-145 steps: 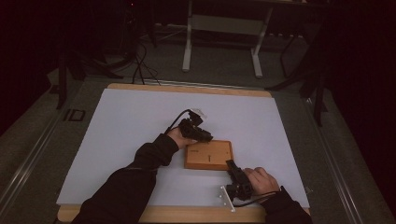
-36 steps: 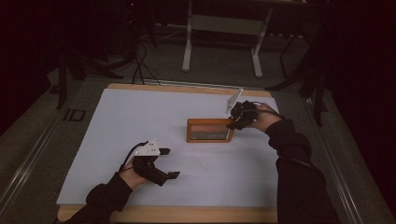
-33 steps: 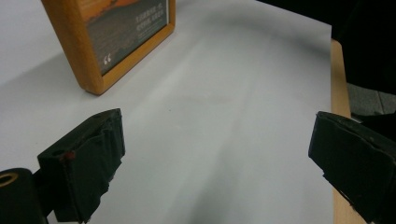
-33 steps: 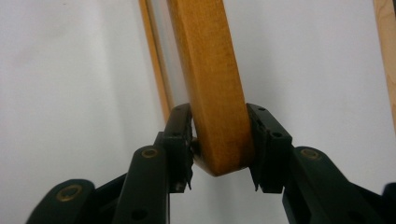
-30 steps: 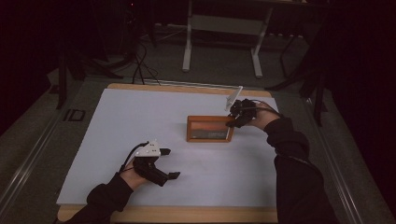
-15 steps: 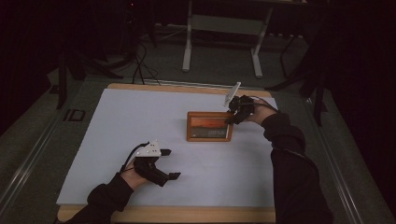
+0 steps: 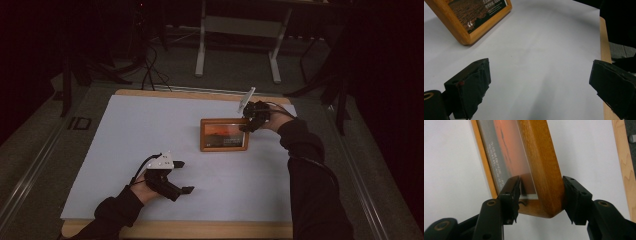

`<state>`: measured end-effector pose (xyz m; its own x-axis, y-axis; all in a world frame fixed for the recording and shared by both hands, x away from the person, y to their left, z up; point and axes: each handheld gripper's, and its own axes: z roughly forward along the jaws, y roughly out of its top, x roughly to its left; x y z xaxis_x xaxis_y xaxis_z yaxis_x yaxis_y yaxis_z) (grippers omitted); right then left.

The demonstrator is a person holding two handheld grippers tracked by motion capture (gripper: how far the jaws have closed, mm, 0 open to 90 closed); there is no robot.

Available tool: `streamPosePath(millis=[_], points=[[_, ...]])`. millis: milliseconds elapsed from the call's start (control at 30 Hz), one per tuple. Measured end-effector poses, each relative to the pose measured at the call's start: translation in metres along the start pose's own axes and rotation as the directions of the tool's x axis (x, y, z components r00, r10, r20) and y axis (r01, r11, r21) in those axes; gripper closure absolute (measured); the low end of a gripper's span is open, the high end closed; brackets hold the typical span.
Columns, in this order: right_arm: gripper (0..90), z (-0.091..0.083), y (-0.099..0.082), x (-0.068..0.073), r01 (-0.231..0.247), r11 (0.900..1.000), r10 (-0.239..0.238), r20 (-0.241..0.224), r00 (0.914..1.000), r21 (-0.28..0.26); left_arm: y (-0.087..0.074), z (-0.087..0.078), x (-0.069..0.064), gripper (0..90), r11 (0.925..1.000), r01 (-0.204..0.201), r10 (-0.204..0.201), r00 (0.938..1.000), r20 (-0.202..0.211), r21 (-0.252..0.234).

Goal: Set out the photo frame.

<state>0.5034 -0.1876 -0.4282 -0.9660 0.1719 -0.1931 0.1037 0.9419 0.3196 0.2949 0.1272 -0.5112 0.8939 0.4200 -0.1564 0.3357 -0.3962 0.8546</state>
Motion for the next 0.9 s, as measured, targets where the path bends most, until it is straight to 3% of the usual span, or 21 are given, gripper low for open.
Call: streamPosePath(millis=[167,233,267,600,900], points=[[41.5,0.001,0.0016,0.0014,-0.019,0.9998,0.018,0.034,0.9993,0.002,-0.0002,-0.0002,0.0004,4.3,1.0,-0.002,0.002,1.0,0.0,0.001],[42.6,0.0013,0.0017,0.0017,-0.02,0.9998,0.019,0.032,0.9993,0.003,-0.0001,-0.0003,0.0003,4.3,1.0,-0.002,0.002,1.0,-0.001,-0.001],[47.2,0.0012,0.0018,0.0019,-0.019,0.9998,0.019,0.029,0.9994,0.003,0.0,-0.0004,0.0002,4.2,1.0,-0.004,0.004,1.0,-0.001,-0.001],[49.7,-0.0024,0.0009,0.0036,-0.042,0.9991,0.041,0.011,0.9991,0.012,0.0002,0.0004,-0.0007,4.3,0.9999,-0.012,0.012,0.9999,0.0,0.003],[50.0,-0.0035,0.0014,0.0034,-0.097,0.995,0.097,-0.001,0.9953,0.021,0.0011,-0.0012,-0.0004,4.3,0.9999,-0.014,0.014,0.9999,-0.006,-0.003]])
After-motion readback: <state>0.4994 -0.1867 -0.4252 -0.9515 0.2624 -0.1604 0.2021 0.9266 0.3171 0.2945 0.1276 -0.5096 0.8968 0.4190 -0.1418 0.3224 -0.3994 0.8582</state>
